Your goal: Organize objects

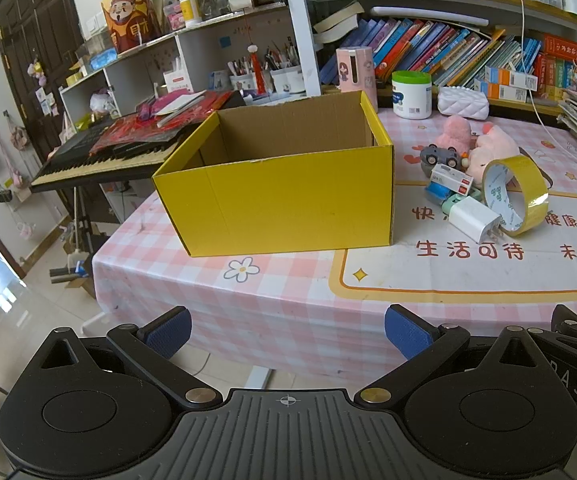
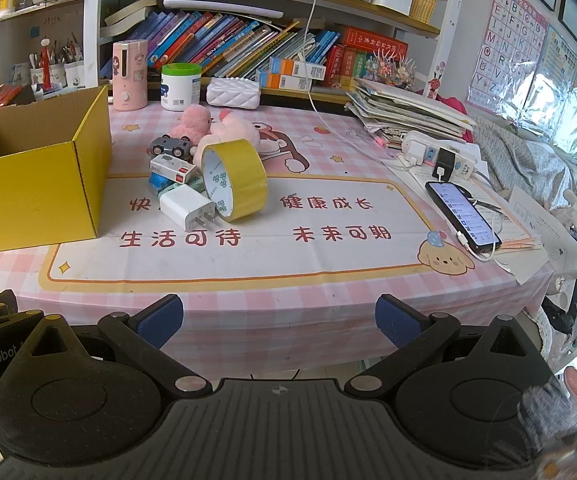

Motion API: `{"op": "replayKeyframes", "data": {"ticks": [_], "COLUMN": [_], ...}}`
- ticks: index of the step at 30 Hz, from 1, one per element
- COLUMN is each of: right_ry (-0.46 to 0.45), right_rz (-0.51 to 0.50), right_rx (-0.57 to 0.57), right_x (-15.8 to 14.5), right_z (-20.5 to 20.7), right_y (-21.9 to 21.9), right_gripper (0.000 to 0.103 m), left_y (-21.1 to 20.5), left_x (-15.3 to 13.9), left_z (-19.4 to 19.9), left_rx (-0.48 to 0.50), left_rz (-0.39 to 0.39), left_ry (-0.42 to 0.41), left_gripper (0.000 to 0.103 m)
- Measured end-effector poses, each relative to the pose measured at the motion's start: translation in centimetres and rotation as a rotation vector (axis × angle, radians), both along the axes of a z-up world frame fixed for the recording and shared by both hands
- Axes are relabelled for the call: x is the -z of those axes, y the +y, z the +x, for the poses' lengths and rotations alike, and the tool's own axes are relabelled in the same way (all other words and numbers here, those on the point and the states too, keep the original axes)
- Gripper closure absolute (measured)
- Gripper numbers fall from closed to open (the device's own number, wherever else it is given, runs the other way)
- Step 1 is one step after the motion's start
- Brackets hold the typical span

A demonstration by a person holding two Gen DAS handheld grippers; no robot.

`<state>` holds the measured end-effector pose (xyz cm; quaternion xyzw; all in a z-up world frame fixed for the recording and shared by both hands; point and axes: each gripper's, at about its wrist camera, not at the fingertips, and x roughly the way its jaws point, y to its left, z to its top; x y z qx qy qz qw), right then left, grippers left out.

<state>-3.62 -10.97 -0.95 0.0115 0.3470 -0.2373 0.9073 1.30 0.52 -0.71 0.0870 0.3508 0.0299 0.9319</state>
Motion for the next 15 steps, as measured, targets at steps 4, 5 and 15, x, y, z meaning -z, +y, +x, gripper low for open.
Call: {"op": "replayKeyframes", "data": {"ticks": [4, 5, 15], "right_ry": [0.000, 0.000, 0.001], "right_rz": [0.000, 0.000, 0.001], "right_rx": [0.000, -0.001, 0.000], "right_x": [0.03, 0.04, 0.03], "right_z": [-0.03, -0.03, 0.09], "right_y": [-0.02, -0.03, -0.19], "right_gripper": [0.000, 0.000, 0.000], "left_y": [-0.01, 0.00, 0.02], "left_x": [-0.01, -0.03, -0.02], "left_z": [0.03, 0.02, 0.01], "left_rx": [0.000, 0.000, 0.000], "left_rz": [0.000, 0.000, -0.001], "left_ry": [0.000, 0.000, 0.001], "left_gripper": [0.000, 0.000, 0.000]}}
